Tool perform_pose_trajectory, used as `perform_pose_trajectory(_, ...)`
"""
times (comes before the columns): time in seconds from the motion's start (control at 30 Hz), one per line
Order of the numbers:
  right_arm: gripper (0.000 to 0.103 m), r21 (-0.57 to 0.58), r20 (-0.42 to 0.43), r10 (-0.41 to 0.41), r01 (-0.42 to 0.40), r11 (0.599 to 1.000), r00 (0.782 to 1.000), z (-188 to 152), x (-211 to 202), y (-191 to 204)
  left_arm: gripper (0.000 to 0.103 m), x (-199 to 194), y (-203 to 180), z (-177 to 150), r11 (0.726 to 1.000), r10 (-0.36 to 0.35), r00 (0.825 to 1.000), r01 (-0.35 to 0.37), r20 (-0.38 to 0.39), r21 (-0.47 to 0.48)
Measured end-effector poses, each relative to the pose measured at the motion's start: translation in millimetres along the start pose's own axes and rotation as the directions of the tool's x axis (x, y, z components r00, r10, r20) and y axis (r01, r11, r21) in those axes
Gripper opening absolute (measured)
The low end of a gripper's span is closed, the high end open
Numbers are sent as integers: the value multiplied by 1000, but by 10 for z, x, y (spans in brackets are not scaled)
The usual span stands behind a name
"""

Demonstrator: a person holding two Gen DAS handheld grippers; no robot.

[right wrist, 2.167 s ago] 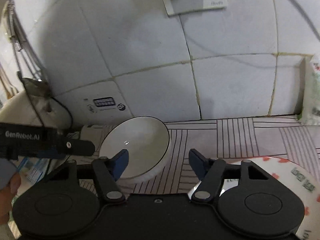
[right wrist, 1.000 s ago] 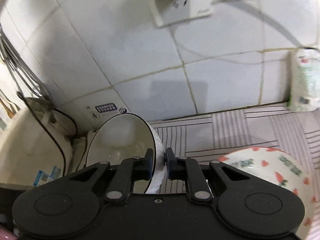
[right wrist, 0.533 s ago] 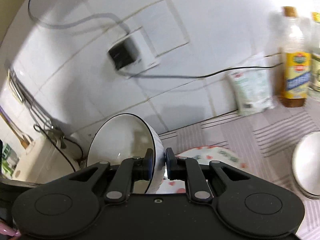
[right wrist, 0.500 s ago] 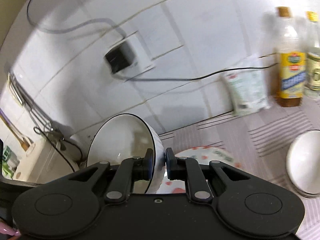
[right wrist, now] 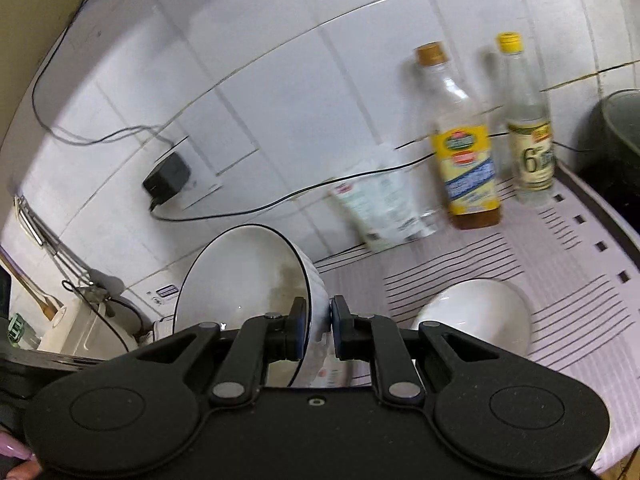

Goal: Organize plates and bowls
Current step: 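Lift the bowl and carry it over the two stacked bowls, then lower the held bowl into the two stacked bowls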

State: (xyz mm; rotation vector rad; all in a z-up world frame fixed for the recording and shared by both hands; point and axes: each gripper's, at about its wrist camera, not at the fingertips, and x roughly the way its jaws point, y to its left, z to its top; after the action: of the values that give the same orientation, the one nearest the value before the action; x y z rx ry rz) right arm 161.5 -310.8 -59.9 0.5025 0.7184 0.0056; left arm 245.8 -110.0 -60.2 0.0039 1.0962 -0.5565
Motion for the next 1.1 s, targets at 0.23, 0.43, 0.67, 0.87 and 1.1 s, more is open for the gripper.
perform_pose_trajectory(0.23, 17, 56, 12, 10, -11, 998, 1000, 44, -116, -578, 16, 266, -484, 70, 1000, 17, 999, -17, -29, 19)
perform_pose_trajectory(0.43, 17, 78, -8, 17, -16, 997, 1000, 105, -56, -958, 16, 538, -766, 176, 999, 54, 997, -53, -61, 11)
perform_pose_trajectory(0.67, 18, 7, -23, 14, -14, 1000, 1000, 62, 81, -1179, 16, 908, -811, 175, 997, 58, 993, -62, -100, -37)
perform_pose_trajectory(0.87, 18, -108, -53, -24, 18, 994, 998, 44, 238, -1177, 16, 1140, -776, 158, 991, 81, 987, -94, -140, -90)
perform_pose_trajectory(1.1, 17, -266, -77, -97, 74, 961, 992, -14, 418, -1103, 16, 1341, -726, 172, 982, 94, 975, -124, -200, -143)
